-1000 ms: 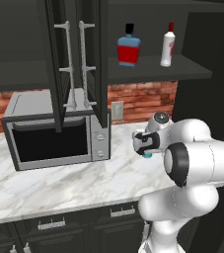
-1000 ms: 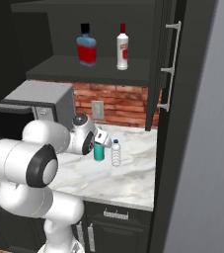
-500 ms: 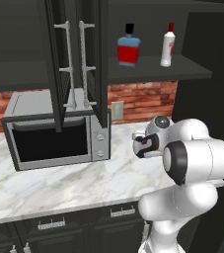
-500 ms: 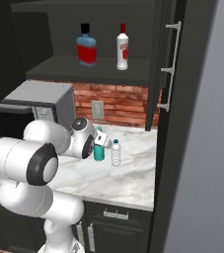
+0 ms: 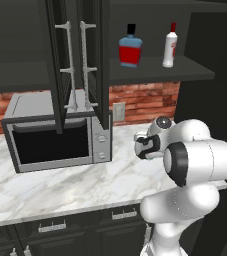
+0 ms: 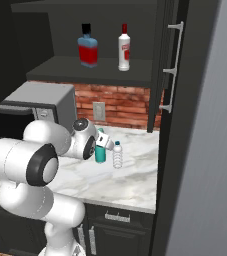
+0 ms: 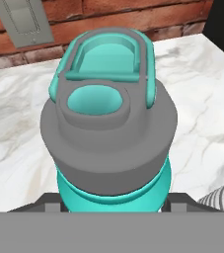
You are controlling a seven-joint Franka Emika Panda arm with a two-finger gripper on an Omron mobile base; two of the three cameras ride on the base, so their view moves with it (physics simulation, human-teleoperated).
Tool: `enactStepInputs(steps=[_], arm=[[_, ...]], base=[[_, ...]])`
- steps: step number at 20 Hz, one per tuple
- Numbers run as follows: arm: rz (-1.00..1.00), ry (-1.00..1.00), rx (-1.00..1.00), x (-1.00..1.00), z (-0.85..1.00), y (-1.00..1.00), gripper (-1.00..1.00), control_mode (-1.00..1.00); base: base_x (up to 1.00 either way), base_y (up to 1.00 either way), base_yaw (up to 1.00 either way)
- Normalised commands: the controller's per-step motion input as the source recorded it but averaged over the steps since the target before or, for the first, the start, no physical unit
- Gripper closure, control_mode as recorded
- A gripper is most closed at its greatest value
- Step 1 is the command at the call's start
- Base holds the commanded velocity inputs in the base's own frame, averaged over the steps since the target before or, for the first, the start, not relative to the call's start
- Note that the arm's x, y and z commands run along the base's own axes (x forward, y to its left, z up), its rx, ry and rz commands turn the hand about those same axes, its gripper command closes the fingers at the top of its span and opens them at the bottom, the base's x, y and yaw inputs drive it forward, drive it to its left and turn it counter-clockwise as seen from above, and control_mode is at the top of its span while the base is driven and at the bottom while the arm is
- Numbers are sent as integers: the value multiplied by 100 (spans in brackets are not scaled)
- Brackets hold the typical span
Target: Sort all alcoholic drinks to one cabinet, and non-alcoholic drinks to the other.
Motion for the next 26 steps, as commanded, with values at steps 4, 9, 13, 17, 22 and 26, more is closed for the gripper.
enactStepInputs(steps=[4,9,13,17,22,26], arm=[[0,0,-2,-4,-2,0,100,-100],[4,-4,-2,-32,11,0,100,-100],[9,-11,0,-52,29,0,100,-100],[9,-7,0,-49,45,0,100,-100],[7,0,0,-39,49,1,100,-100],[6,1,-1,-33,49,5,100,-100]], base=[[0,0,0],[0,0,0],[0,0,0],[0,0,0],[0,0,0],[0,0,0]])
